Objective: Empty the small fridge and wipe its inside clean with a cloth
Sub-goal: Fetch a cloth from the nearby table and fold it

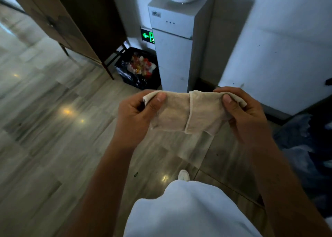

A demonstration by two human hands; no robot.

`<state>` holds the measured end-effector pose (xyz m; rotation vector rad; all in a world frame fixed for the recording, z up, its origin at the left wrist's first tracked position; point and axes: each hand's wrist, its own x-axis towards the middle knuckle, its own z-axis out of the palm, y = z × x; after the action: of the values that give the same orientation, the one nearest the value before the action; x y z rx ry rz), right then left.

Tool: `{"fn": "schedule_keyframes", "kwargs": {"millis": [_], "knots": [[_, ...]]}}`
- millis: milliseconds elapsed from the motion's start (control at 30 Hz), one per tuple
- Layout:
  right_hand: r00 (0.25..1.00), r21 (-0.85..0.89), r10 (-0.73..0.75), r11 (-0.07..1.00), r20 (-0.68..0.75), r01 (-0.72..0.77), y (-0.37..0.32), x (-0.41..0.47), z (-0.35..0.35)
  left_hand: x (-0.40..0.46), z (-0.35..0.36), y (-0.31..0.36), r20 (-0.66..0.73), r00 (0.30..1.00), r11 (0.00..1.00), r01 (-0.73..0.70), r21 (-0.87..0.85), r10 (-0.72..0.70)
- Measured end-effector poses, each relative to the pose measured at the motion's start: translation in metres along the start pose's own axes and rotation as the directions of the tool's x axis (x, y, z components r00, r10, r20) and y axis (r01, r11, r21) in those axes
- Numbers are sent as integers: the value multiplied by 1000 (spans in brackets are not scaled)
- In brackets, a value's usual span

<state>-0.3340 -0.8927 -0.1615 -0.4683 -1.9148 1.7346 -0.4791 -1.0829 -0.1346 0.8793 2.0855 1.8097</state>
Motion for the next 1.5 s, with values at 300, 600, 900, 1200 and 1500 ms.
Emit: {"fn": "schedule_keyframes", "kwargs": {"millis": [300,600,900,1200,1500], "knots": [[992,-30,31,999,-124,-35,12,81,-58,122,56,-13,161,986,999,-40,-2,40],[916,18,110,994,-386,-111,34,147,-95,251,124,-45,382,922,994,-24,-104,62],[837,27,104,994,-538,-107,41,235,-119,381,178,-57,569,821,997,-12,-80,56],[717,-18,64,994,-695,-105,49,259,-179,442,273,-45,763,641,990,32,-137,85],[550,34,73,996,-832,-80,54,254,-273,458,408,-18,833,537,985,21,-172,135]]}}
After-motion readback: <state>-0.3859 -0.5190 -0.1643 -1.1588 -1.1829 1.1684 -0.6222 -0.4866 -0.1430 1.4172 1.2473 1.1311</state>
